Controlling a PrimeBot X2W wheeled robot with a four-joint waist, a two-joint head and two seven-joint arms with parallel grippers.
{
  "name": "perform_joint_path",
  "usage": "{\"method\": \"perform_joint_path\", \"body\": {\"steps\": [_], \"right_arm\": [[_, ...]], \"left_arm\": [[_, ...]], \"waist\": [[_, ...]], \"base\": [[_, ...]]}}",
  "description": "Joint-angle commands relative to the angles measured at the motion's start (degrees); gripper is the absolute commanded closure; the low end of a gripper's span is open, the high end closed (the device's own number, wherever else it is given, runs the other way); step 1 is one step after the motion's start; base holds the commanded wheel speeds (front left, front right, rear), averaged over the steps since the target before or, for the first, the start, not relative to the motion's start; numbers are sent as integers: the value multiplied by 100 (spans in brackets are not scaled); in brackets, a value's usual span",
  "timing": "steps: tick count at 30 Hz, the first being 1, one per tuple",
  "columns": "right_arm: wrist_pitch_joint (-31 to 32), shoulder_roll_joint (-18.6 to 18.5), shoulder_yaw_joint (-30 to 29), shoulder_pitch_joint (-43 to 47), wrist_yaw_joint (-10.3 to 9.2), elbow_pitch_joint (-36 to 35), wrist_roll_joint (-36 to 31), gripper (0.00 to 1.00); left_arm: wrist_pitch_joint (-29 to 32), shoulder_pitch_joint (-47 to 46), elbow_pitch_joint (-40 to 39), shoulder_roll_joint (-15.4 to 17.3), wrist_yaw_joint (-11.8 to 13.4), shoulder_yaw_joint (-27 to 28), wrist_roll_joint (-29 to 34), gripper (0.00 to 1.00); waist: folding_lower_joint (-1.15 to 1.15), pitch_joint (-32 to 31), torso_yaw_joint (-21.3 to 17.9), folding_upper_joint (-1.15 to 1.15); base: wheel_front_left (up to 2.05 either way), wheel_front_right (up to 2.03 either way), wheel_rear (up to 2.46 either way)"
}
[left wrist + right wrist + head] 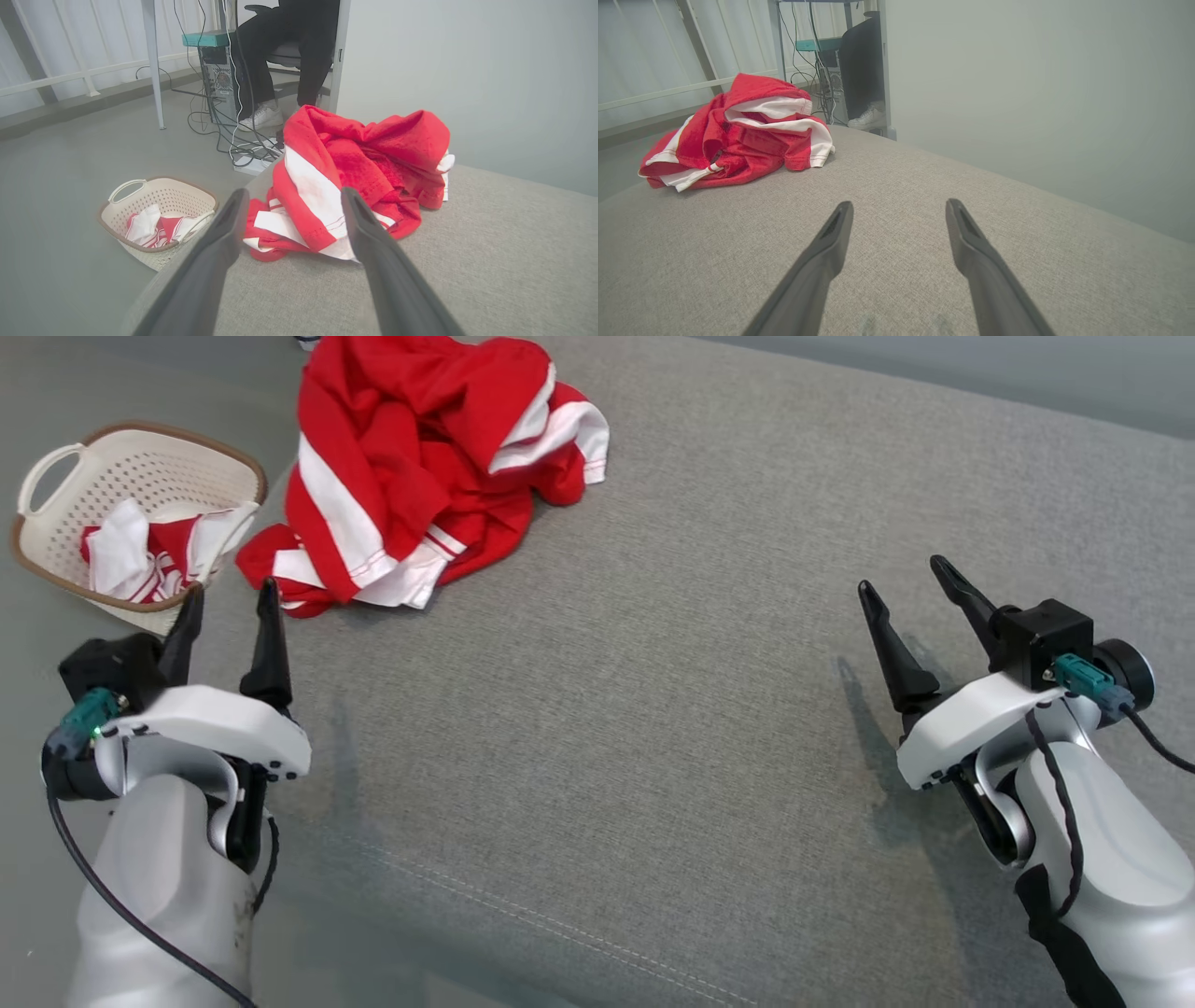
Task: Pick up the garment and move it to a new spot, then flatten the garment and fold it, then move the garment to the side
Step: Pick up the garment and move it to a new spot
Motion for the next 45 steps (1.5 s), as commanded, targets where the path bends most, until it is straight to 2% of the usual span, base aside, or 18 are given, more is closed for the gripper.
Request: {"method": "perform_joint_path", "body": {"steps": [1, 12, 19, 21, 24, 25, 26, 29, 32, 33, 36, 40, 45], "right_arm": [[-69, 2, 97, -142, 0, -160, 19, 0], [-69, -126, 143, -437, 0, -379, 6, 0], [-69, -219, 100, -539, 0, -468, -6, 0], [-69, -254, 65, -568, 0, -503, -4, 0], [-69, -230, 32, -567, 0, -515, -9, 0], [-69, -220, 28, -563, 0, -514, -8, 0], [-69, -210, 18, -558, 0, -513, -2, 0], [-69, -174, -40, -504, 0, -515, 17, 0], [-69, -126, -98, -424, 0, -502, 46, 0], [-69, -126, -98, -424, 0, -502, 46, 0], [-69, -52, -106, -322, 0, -474, 91, 0], [-69, 60, -126, -182, 0, -461, 150, 0], [-69, 152, -159, 2, 0, -441, 195, 0]], "left_arm": [[-59, -301, 21, 305, -25, 134, 21, 0], [-59, -1458, 1181, 978, -41, 346, -230, 0], [-59, -1871, 1715, 1337, 172, 588, -294, 0], [-59, -1963, 1773, 1323, 376, 601, -235, 0], [-59, -2017, 1870, 1333, 551, 605, -181, 0], [-59, -2033, 1882, 1329, 601, 637, -196, 33], [-59, -2037, 1843, 1338, 662, 632, -162, 100], [-59, -1995, 1468, 1344, 757, 609, -34, 100], [-59, -1902, 822, 1318, 672, 593, 67, 100], [-59, -1902, 822, 1318, 672, 593, 67, 100], [-59, -1796, 91, 1275, 473, 563, 164, 100], [-59, -1729, -763, 1182, 174, 258, 357, 100], [-59, -1835, -1552, 782, -16, -322, 173, 100]], "waist": [[0, 265, -286, 0], [0, 1073, -1118, 0], [0, 1534, -1447, 0], [0, 1635, -1513, 0], [0, 1666, -1555, 0], [0, 1662, -1565, 0], [0, 1652, -1570, 0], [0, 1507, -1540, 0], [0, 1321, -1496, 0], [0, 1321, -1496, 0], [0, 1080, -1464, 0], [0, 738, -1491, 0], [0, 359, -1580, 0]], "base": [[0, 0, 0], [0, 0, 0], [0, 0, 0], [0, 0, 0], [0, 0, 0], [0, 0, 0], [0, 0, 0], [0, 0, 0], [0, 0, 0], [0, 0, 0], [0, 0, 0], [0, 0, 0], [0, 0, 0]]}}
